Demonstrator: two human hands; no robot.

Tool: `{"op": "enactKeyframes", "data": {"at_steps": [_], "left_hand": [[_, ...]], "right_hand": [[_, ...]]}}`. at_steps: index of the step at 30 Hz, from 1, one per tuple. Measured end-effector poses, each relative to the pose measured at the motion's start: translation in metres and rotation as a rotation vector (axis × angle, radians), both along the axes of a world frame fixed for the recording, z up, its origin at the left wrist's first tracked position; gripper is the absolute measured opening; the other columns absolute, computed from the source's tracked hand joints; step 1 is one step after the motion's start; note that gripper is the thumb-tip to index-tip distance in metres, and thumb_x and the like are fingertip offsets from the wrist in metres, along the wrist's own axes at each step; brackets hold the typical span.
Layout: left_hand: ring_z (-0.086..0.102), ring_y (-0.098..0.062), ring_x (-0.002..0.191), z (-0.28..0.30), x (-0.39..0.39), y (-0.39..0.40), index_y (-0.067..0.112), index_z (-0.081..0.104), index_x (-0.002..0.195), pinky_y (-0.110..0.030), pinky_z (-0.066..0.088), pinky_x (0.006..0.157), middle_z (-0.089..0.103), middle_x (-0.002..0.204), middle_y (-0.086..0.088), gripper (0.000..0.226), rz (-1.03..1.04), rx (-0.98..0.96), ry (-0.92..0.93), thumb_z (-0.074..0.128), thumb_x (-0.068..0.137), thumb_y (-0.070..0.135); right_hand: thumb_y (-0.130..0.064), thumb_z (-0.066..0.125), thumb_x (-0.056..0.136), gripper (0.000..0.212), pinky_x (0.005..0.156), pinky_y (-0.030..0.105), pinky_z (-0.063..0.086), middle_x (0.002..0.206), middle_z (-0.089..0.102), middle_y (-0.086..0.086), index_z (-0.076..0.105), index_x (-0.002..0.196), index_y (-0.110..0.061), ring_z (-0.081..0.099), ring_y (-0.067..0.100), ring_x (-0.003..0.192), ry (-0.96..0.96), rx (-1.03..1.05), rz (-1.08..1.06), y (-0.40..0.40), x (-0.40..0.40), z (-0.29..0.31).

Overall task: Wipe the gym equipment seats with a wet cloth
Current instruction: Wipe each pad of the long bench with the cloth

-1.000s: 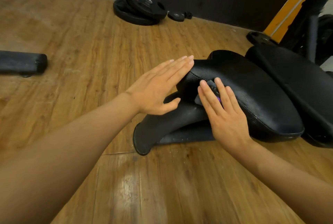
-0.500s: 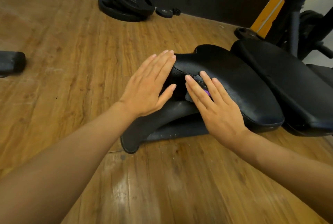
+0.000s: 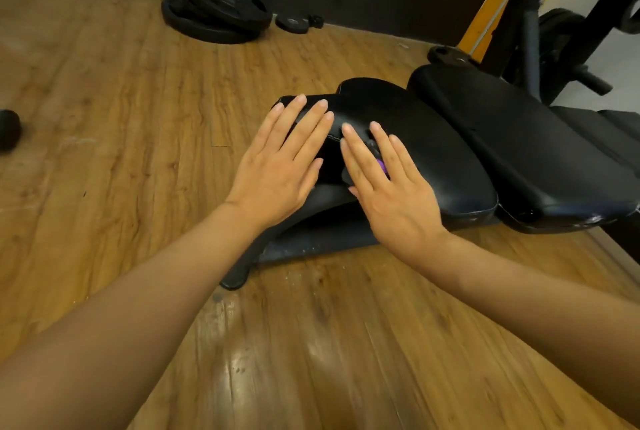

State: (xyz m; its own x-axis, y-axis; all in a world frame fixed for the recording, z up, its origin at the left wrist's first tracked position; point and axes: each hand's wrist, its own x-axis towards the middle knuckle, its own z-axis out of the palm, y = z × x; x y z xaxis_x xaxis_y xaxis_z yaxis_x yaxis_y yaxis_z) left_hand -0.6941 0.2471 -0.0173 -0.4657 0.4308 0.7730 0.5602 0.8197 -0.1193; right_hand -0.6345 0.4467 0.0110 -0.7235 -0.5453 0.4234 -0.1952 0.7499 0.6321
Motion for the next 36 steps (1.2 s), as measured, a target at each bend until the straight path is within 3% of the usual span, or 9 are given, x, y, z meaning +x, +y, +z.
{"op": "enactKeyframes", "data": {"at_steps": [3, 9, 14, 18, 22, 26, 30, 36], "left_hand": [[0.028, -0.035, 0.147, 0.0, 0.002, -0.001, 0.002, 0.033, 0.151, -0.05, 0.022, 0.121, 0.033, 0.158, -0.016, 0.055, 0.008, 0.011, -0.012, 0.043, 0.103, 0.026], [0.03, -0.036, 0.146, 0.002, 0.008, 0.008, 0.002, 0.037, 0.15, -0.05, 0.02, 0.121, 0.037, 0.156, -0.017, 0.053, 0.009, 0.068, -0.036, 0.045, 0.103, 0.026], [0.03, -0.036, 0.145, 0.002, 0.012, 0.033, 0.0, 0.041, 0.146, -0.045, 0.008, 0.123, 0.041, 0.152, -0.019, 0.051, 0.006, 0.207, -0.046, 0.045, 0.102, 0.026], [0.027, -0.035, 0.146, -0.001, 0.011, 0.047, 0.003, 0.04, 0.147, -0.046, 0.003, 0.122, 0.039, 0.154, -0.017, 0.051, 0.003, 0.182, -0.039, 0.042, 0.103, 0.028], [0.027, -0.033, 0.148, -0.005, 0.012, 0.051, 0.004, 0.036, 0.15, -0.047, 0.01, 0.122, 0.035, 0.157, -0.016, 0.052, -0.018, 0.076, -0.015, 0.04, 0.105, 0.03], [0.025, -0.031, 0.149, -0.004, 0.013, 0.052, 0.006, 0.035, 0.151, -0.045, 0.008, 0.123, 0.033, 0.158, -0.015, 0.053, 0.015, 0.071, -0.02, 0.041, 0.104, 0.029], [0.025, -0.031, 0.149, 0.0, 0.021, 0.059, 0.005, 0.039, 0.149, -0.047, 0.008, 0.123, 0.036, 0.156, -0.015, 0.053, -0.006, 0.142, -0.08, 0.04, 0.104, 0.033], [0.025, -0.029, 0.149, -0.001, 0.037, 0.081, 0.004, 0.041, 0.148, -0.051, 0.012, 0.123, 0.036, 0.156, -0.015, 0.052, -0.238, 0.115, -0.174, 0.038, 0.104, 0.032]], "right_hand": [[-0.029, 0.019, 0.109, 0.055, 0.123, 0.044, 0.021, 0.166, 0.014, 0.012, 0.013, 0.158, -0.005, 0.018, 0.036, 0.151, -0.014, -0.016, 0.028, 0.008, 0.007, -0.003], [-0.019, 0.044, 0.109, 0.058, 0.123, 0.046, 0.022, 0.163, 0.022, 0.015, 0.017, 0.156, 0.0, 0.027, 0.041, 0.147, 0.023, -0.095, 0.217, 0.083, 0.052, -0.012], [-0.003, 0.056, 0.096, 0.063, 0.121, 0.049, 0.023, 0.158, 0.032, 0.01, 0.031, 0.153, -0.001, 0.031, 0.039, 0.146, 0.156, -0.111, 0.356, 0.085, 0.037, -0.023], [-0.015, 0.063, 0.1, 0.04, 0.115, 0.047, 0.037, 0.146, 0.052, 0.007, 0.057, 0.138, -0.004, 0.051, 0.036, 0.133, 0.193, -0.1, 0.381, 0.053, 0.028, -0.017], [-0.013, 0.058, 0.103, 0.032, 0.113, 0.045, 0.039, 0.143, 0.055, 0.008, 0.062, 0.133, -0.005, 0.053, 0.035, 0.131, 0.14, -0.051, 0.444, 0.049, 0.024, -0.01], [-0.006, 0.045, 0.106, 0.041, 0.118, 0.041, 0.032, 0.152, 0.046, 0.004, 0.045, 0.147, -0.006, 0.04, 0.029, 0.142, 0.16, -0.037, 0.525, 0.095, 0.034, -0.017], [-0.002, 0.031, 0.104, 0.056, 0.125, 0.041, 0.013, 0.167, 0.012, 0.004, 0.019, 0.158, -0.008, 0.015, 0.029, 0.153, 0.177, -0.07, 0.511, 0.144, 0.03, -0.037], [-0.023, 0.043, 0.106, 0.064, 0.125, 0.043, 0.004, 0.168, 0.001, 0.003, 0.009, 0.16, -0.013, 0.007, 0.027, 0.154, 0.161, -0.44, 0.475, 0.127, 0.031, -0.059]]}}
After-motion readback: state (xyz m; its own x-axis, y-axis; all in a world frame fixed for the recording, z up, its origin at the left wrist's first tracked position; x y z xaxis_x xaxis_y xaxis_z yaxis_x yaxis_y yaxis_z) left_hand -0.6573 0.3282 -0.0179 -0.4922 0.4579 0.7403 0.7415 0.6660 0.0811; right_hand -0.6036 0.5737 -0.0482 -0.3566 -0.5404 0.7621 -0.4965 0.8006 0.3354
